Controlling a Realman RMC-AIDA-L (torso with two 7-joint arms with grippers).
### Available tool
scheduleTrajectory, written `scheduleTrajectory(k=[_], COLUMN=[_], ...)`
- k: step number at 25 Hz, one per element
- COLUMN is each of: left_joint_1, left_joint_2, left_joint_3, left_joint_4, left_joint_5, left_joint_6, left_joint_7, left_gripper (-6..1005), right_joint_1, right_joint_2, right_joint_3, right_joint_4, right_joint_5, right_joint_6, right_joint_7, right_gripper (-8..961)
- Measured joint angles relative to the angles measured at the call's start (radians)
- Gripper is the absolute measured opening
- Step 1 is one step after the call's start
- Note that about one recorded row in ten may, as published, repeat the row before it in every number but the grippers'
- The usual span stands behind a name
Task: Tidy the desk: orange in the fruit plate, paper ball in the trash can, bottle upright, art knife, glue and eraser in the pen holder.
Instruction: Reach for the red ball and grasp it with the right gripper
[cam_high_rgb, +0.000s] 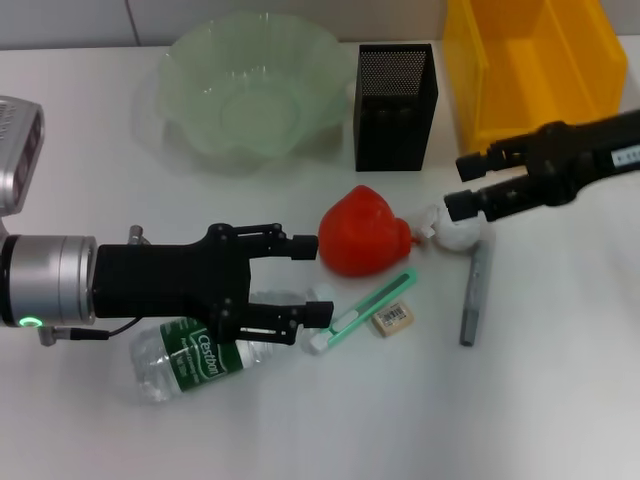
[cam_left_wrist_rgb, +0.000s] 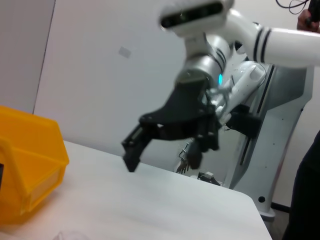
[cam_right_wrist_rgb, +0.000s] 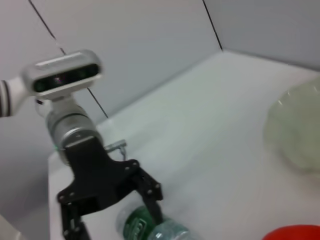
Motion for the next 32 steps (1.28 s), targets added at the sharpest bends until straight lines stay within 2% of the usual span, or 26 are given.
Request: scheduleTrajectory(k=[3,4,5,6,9,10,11,14,15,25,31,32], left_joint_1=[0.000,0.000,0.000,0.000,0.002,0.002,0.003,0.004,0.004,0.010,0.011,0.011], left_joint_2=[-0.001,-0.002,-0.002,-0.003,-0.003,-0.003,-0.003,-0.005,-0.005,-0.005,-0.001,0.006], left_joint_3=[0.000,0.000,0.000,0.000,0.000,0.000,-0.001,-0.002,-0.002,-0.016,-0.016,-0.017], left_joint_4=[0.000,0.000,0.000,0.000,0.000,0.000,0.000,0.000,0.000,-0.002,-0.002,-0.004], left_joint_5=[-0.001,-0.001,-0.002,-0.002,-0.004,-0.004,-0.006,-0.007,-0.007,-0.008,-0.006,-0.006], left_joint_6=[0.000,0.000,0.000,0.001,0.002,0.002,0.003,0.002,0.002,0.000,0.000,-0.003], left_joint_7=[0.000,0.000,0.000,0.000,0.000,0.000,0.000,0.001,0.001,0.002,0.002,0.002], left_gripper=[786,786,785,784,783,782,781,779,779,772,768,768], right_joint_1=[0.077,0.096,0.127,0.127,0.153,0.162,0.162,0.169,0.170,0.187,0.194,0.202], right_joint_2=[0.002,0.008,0.024,0.024,0.045,0.060,0.060,0.081,0.088,0.098,0.099,0.099], right_joint_3=[-0.002,-0.006,-0.032,-0.032,-0.101,-0.158,-0.158,-0.242,-0.308,-0.493,-0.527,-0.533], right_joint_4=[0.003,0.004,0.003,0.003,0.002,0.003,0.003,0.005,0.013,0.128,0.161,0.177], right_joint_5=[-0.098,-0.126,-0.176,-0.176,-0.206,-0.211,-0.211,-0.218,-0.219,-0.177,-0.140,-0.138], right_joint_6=[0.031,0.044,0.088,0.088,0.155,0.205,0.205,0.279,0.337,0.588,0.628,0.634], right_joint_7=[0.055,0.064,0.082,0.082,0.101,0.111,0.111,0.126,0.142,0.157,0.149,0.147], right_gripper=[818,818,818,818,818,818,818,818,818,818,811,802])
